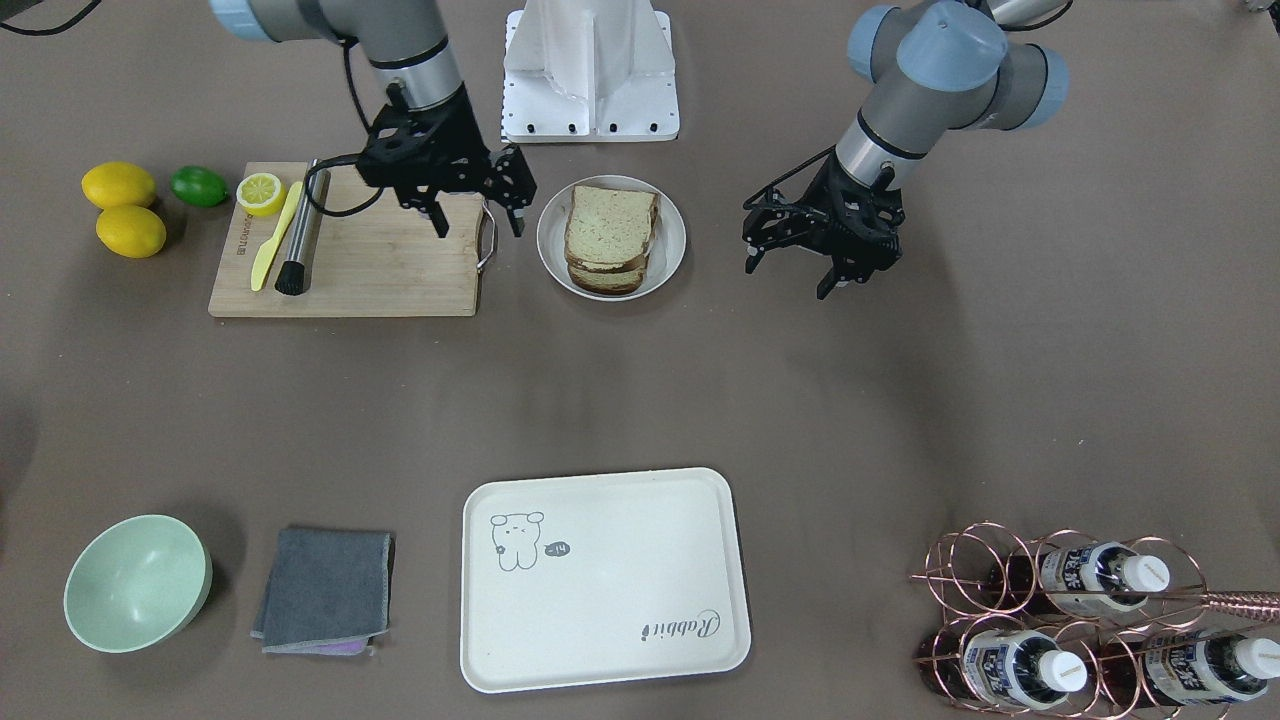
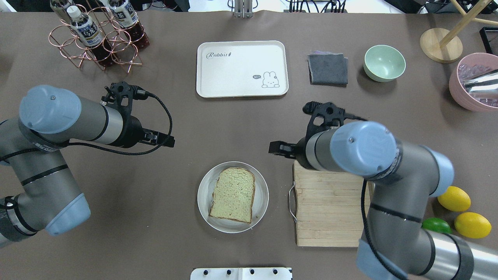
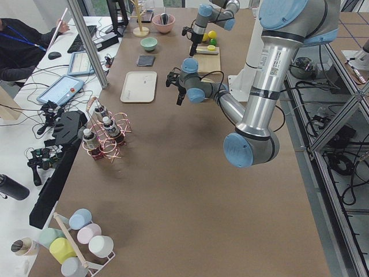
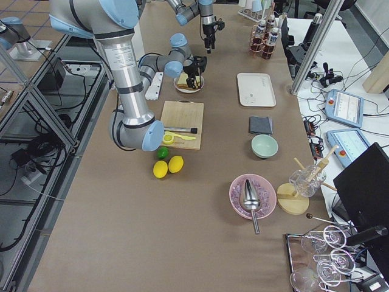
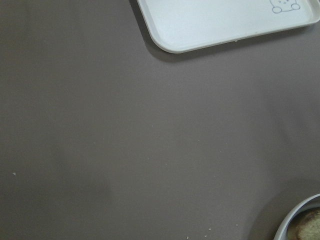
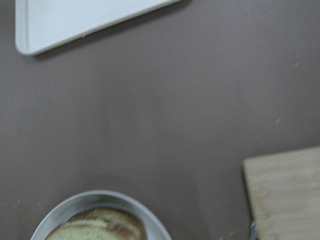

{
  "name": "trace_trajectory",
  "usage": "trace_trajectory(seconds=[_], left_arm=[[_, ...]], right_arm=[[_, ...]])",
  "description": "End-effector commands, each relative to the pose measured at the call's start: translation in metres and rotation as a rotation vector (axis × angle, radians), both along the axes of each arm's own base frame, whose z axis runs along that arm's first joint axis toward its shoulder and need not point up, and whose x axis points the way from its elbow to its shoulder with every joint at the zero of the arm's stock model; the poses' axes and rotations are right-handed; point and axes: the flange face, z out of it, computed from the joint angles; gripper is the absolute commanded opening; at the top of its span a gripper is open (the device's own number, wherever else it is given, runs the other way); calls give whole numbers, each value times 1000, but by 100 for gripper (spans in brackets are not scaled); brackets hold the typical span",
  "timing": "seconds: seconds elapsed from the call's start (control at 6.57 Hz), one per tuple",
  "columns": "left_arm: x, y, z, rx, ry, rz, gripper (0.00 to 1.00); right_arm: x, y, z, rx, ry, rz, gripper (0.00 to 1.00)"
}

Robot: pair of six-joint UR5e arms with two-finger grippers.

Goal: Make sandwich and place on tray
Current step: 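Release the bread and withdraw the right arm while the left gripper lowers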

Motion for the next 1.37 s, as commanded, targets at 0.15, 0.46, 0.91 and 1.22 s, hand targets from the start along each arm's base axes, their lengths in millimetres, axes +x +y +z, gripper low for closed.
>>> trace_trajectory(seconds=[0.15,0.46,0.91,1.22], left_arm=[[40,27,-30,-121,63,-3,98],[66,49,-29,-107,49,18,100],[79,60,-28,-109,43,41,99],[97,78,-19,-118,29,81,98]], right_arm=[[200,-108,70,89,119,-177,100],[328,-126,168,152,167,-297,100],[483,-97,322,167,255,-458,100],[514,-64,385,110,284,-499,100]])
